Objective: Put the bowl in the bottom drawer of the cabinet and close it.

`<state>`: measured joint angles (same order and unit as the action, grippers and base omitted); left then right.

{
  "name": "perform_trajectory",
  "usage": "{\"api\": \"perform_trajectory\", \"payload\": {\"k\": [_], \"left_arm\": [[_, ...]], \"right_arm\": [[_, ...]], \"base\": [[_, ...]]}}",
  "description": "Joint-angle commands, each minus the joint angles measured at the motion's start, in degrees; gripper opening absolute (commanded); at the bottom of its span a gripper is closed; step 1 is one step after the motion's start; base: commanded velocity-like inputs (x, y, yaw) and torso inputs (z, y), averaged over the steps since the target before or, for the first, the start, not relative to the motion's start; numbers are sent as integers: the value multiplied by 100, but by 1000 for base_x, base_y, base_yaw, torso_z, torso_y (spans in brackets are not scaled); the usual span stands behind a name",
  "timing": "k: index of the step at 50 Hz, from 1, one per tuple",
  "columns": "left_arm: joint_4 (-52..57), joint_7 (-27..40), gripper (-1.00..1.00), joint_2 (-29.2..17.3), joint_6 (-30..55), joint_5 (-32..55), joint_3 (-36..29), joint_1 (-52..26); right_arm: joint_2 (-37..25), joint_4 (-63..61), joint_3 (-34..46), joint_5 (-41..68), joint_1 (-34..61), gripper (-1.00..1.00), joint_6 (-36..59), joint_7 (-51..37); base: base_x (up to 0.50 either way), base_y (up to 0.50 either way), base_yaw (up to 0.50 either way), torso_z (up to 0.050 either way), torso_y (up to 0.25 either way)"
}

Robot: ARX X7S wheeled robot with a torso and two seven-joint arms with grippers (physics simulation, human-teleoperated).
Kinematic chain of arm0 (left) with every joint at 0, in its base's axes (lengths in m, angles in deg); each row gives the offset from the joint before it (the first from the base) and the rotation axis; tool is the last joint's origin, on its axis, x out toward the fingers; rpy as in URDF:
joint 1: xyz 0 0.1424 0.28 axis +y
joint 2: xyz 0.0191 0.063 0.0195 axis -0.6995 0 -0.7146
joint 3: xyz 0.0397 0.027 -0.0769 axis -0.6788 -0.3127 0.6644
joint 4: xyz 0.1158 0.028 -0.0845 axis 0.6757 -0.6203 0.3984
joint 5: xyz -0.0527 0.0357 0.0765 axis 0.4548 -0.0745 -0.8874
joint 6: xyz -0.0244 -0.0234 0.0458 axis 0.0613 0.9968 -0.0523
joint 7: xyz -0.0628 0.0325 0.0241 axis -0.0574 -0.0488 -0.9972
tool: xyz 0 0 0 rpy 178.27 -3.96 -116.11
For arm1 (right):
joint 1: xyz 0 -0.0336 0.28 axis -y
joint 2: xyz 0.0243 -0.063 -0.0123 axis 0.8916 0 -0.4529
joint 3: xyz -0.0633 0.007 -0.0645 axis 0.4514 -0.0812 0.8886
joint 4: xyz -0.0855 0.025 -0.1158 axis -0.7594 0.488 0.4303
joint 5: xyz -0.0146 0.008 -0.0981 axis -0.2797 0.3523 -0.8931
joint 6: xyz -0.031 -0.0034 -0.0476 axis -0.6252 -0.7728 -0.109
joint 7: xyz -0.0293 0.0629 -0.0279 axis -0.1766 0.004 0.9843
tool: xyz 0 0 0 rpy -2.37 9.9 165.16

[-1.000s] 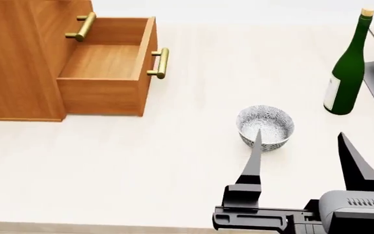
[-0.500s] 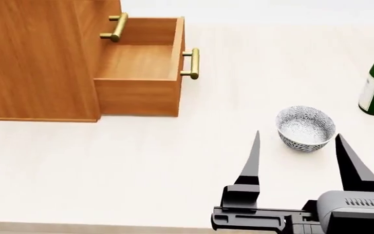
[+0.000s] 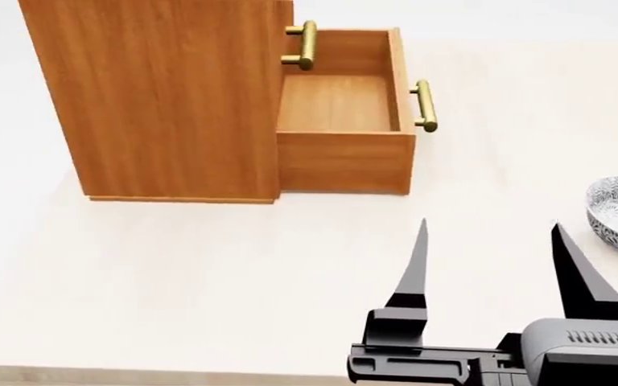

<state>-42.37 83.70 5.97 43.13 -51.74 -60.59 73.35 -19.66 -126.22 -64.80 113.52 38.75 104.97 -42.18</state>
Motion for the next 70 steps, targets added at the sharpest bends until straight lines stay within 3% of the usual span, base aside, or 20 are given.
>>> {"api": "perform_trajectory", "payload": {"k": [1,18,70], "left_arm": [[-10,46,100,-37,-8,9,-34,-8],[-13,102,100,-94,-9,35,-80,-21],[-23,348,100,-296,-41,107,-271,-60]], "right_arm": [[-28,24,23,44,-34,100,-59,-38],[1,131,-94,311,-50,100,12,-84],[-177,271,37,431,-76,100,-263,-197]], "base": [[0,500,0,0,0],[14,219,0,0,0],[496,0,0,0,0]]}}
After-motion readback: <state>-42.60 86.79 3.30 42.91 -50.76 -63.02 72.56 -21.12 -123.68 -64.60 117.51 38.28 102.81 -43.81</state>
